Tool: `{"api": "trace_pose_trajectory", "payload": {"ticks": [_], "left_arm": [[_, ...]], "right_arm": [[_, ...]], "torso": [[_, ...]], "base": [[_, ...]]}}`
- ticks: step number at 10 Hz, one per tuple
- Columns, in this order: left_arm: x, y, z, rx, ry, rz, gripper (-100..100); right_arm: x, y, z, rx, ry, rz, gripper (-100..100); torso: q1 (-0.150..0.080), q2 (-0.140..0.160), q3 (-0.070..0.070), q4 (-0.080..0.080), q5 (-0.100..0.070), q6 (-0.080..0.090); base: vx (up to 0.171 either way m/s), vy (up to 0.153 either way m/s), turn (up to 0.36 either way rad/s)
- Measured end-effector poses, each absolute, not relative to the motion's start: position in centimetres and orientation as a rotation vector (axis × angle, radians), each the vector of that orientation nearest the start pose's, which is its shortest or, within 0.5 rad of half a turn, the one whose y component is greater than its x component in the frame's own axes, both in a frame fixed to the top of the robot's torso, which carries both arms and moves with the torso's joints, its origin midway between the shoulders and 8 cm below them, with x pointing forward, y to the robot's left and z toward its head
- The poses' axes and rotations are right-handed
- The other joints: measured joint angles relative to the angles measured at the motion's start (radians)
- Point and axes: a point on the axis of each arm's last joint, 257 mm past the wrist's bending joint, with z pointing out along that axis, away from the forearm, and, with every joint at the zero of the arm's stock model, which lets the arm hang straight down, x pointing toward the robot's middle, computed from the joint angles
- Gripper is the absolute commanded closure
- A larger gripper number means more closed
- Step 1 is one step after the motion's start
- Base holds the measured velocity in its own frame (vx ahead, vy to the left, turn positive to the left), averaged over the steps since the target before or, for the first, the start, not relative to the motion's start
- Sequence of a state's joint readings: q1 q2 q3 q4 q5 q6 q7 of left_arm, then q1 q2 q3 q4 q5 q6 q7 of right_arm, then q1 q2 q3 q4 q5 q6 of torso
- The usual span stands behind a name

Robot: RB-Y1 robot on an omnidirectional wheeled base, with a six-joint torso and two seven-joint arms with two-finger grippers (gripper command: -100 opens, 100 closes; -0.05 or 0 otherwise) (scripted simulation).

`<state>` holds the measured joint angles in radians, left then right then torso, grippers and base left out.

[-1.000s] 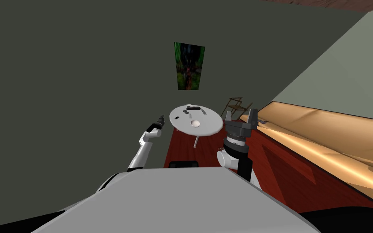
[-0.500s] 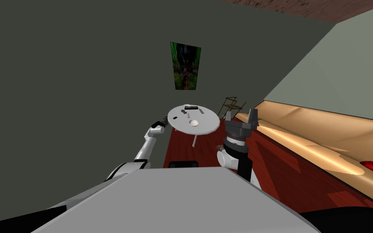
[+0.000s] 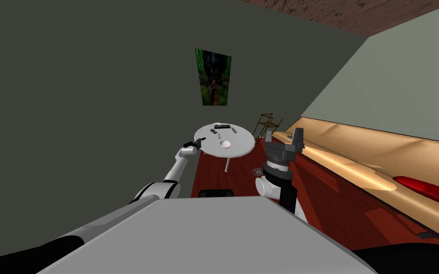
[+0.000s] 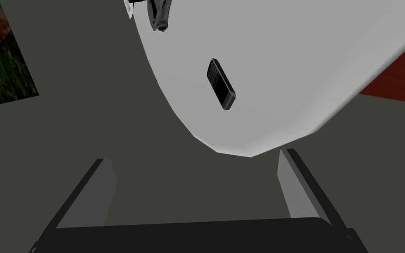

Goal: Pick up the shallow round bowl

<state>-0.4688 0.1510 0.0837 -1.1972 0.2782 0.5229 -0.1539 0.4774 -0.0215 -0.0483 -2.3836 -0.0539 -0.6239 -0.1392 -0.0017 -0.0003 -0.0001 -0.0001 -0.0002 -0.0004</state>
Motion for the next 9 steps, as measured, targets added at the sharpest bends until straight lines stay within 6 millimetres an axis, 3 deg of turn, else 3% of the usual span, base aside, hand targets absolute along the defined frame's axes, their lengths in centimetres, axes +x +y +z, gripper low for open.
{"api": "trace_pose_trajectory", "payload": {"ticks": [1,9], "left_arm": [[64.2,21.0,-27.4,-1.471,1.648,-1.027,-100],[63.7,17.0,-31.0,-1.555,1.869,-0.948,-100]], "right_arm": [[29.3,-28.4,9.7,0.500,0.398,1.483,0],[29.3,-28.4,9.7,0.500,0.398,1.483,0]], "torso": [[-0.001,0.000,0.000,0.000,0.000,0.001],[-0.001,-0.002,-0.001,0.000,0.000,0.000]], "base": [[0.008,-0.017,-0.076],[0.021,-0.021,-0.112]]}}
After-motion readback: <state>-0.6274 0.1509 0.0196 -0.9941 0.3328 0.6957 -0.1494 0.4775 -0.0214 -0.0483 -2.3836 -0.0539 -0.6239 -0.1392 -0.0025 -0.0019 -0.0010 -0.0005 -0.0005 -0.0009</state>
